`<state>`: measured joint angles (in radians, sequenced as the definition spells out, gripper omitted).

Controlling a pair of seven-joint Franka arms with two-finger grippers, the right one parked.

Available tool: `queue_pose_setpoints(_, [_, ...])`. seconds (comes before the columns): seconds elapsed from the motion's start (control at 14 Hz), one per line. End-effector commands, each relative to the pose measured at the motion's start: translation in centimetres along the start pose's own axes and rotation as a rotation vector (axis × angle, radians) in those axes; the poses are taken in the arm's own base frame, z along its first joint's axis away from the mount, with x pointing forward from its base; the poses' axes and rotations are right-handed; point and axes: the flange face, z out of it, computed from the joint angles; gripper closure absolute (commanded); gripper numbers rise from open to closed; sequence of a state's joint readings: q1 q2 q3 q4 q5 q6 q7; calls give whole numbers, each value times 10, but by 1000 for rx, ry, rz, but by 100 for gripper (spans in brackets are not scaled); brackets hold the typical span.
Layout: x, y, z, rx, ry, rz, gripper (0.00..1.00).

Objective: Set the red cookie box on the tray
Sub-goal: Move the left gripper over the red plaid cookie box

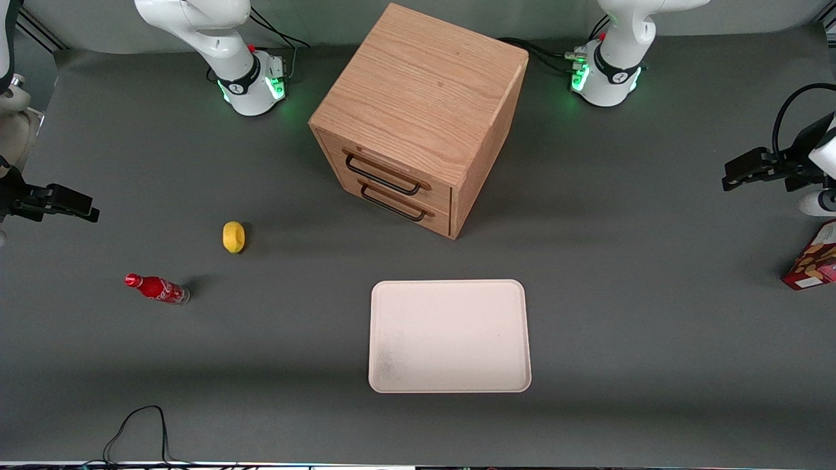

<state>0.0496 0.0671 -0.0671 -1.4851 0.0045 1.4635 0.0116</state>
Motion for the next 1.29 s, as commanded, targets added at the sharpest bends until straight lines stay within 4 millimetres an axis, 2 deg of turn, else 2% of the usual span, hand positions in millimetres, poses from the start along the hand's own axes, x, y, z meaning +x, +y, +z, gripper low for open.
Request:
queue_pose_setpoints(0.0, [-6,2,-2,14,-8,17,0])
queue_pose_setpoints(0.5, [-4,1,-1,9,-5,-1,0])
queue_pose_setpoints(0.79, [-3,-14,-3,12,13,-29,0])
queue_pose_setpoints(0.86, [-2,-30,-2,10,15,-58,0])
queue_pose_setpoints(1.07, [-1,-99,6,1,32,-158,0])
queue_pose_setpoints(1.21, [2,-142,19,-2,36,-141,0])
